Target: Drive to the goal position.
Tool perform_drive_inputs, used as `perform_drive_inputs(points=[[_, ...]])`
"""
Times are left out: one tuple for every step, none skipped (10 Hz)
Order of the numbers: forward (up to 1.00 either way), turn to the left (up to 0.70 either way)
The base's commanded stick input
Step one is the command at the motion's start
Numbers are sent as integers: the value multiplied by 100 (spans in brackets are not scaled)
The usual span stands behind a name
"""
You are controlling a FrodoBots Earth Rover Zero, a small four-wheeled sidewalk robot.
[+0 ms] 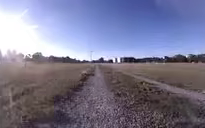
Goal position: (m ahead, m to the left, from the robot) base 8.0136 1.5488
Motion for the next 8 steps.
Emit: perform_drive_inputs(points=[[50, 0], [50, 0], [50, 0], [50, 0], [50, 0], [50, 0], [50, 0], [50, 0]])
